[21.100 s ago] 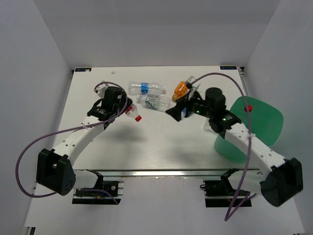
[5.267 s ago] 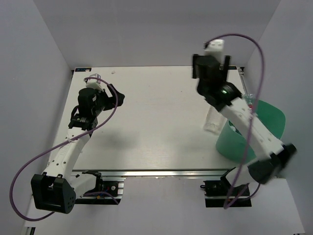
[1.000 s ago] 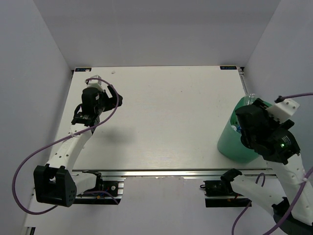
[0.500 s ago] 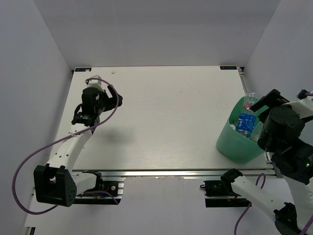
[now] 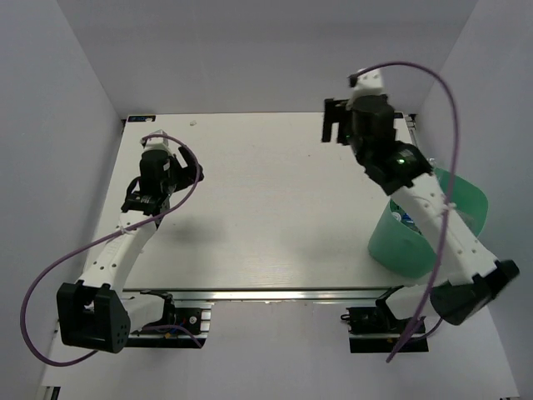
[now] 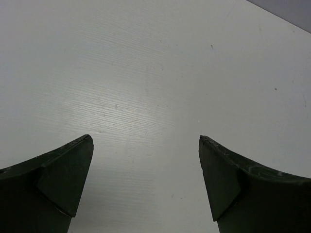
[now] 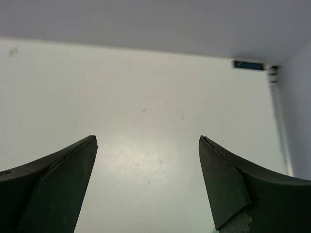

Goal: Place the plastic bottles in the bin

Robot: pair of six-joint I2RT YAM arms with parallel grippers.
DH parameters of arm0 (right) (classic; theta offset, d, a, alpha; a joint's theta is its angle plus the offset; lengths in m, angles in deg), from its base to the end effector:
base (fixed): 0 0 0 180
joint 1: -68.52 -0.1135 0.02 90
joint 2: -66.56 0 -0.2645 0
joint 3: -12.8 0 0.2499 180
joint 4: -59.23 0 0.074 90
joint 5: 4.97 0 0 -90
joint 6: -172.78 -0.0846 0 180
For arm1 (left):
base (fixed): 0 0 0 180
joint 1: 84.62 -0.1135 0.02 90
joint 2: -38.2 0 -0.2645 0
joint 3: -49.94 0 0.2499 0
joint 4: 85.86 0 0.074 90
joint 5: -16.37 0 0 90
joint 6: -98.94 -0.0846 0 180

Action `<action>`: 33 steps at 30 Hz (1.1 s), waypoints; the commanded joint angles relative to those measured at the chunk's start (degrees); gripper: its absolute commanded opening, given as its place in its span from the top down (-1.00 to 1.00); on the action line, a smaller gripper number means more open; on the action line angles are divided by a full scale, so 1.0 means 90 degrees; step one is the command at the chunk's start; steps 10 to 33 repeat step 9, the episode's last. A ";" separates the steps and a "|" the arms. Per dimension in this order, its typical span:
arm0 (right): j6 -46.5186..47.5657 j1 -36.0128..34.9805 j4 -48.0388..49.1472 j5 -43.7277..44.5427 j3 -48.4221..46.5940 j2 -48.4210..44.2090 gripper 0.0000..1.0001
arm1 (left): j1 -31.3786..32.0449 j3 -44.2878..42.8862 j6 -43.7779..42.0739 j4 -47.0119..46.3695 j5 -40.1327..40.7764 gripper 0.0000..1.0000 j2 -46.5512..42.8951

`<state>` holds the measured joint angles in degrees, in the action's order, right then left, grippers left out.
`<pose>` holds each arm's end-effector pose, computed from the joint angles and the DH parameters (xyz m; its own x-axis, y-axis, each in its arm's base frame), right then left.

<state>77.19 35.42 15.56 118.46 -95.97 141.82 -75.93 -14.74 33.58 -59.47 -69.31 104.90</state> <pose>0.2796 0.1266 0.4818 -0.1472 0.0011 -0.9891 0.0129 0.9999 -0.0008 0.3019 -0.0397 0.2723 -0.4630 -0.3498 -0.8144 -0.1187 0.9350 -0.3341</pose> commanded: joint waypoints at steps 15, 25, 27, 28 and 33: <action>-0.0005 -0.0023 0.2702 -0.2406 0.2453 -0.0208 -0.79 | -0.0018 -0.0471 0.0523 0.0584 0.1209 -0.96 -0.0750; -0.0005 -0.0023 0.2702 -0.2406 0.2453 -0.0208 -0.79 | -0.0018 -0.0471 0.0523 0.0584 0.1209 -0.96 -0.0750; -0.0005 -0.0023 0.2702 -0.2406 0.2453 -0.0208 -0.79 | -0.0018 -0.0471 0.0523 0.0584 0.1209 -0.96 -0.0750; -0.0005 -0.0023 0.2702 -0.2406 0.2453 -0.0208 -0.79 | -0.0018 -0.0471 0.0523 0.0584 0.1209 -0.96 -0.0750; -0.0005 -0.0023 0.2702 -0.2406 0.2453 -0.0208 -0.79 | -0.0018 -0.0471 0.0523 0.0584 0.1209 -0.96 -0.0750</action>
